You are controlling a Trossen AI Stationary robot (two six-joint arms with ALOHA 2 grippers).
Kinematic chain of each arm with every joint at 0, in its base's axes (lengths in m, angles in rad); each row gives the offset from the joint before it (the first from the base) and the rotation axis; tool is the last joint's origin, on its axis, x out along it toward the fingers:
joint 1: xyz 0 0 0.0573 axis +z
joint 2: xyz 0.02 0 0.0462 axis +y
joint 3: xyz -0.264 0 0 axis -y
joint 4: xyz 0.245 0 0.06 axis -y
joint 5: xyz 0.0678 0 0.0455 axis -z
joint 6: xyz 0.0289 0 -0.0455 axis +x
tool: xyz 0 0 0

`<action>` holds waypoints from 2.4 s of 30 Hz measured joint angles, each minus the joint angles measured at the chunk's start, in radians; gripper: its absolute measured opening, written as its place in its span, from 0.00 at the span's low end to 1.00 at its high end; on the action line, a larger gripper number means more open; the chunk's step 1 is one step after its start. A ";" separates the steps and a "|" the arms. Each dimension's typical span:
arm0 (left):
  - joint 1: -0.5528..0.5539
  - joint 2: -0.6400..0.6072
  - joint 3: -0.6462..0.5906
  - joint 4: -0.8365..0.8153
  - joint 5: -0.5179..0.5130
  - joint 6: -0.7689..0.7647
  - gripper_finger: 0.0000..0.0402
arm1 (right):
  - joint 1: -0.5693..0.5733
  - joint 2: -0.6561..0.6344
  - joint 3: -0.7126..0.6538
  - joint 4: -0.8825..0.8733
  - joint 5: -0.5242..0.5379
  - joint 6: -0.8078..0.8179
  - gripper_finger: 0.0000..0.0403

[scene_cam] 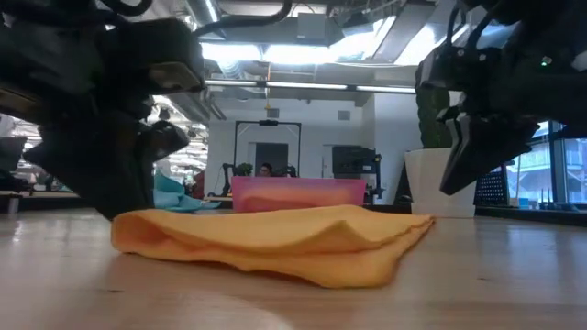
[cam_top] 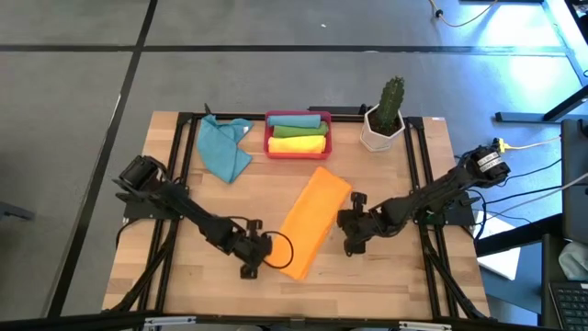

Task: Roll microfiber towels into tight, uniform cylinder then place into a basket
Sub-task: Roll the orange towel

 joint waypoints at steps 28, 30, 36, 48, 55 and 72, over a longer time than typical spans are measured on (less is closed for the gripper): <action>-0.094 0.063 0.032 0.317 -0.016 0.443 0.03 | 0.300 0.077 0.000 0.491 0.001 -0.124 0.15; -0.117 0.063 0.080 0.238 -0.087 0.487 0.02 | 0.300 0.079 0.000 0.491 0.021 -0.125 0.19; -0.179 0.108 0.232 0.032 -0.235 0.616 0.06 | 0.296 0.079 0.000 0.496 0.051 -0.150 0.24; -0.208 0.246 0.384 -0.144 -0.392 0.771 0.34 | 0.295 0.079 0.000 0.497 0.071 -0.149 0.25; -0.228 0.275 0.388 -0.201 -0.407 0.833 0.46 | 0.294 0.079 0.000 0.496 0.078 -0.150 0.25; -0.231 0.351 0.390 -0.026 -0.493 1.013 0.47 | 0.293 0.079 0.000 0.496 0.104 -0.151 0.25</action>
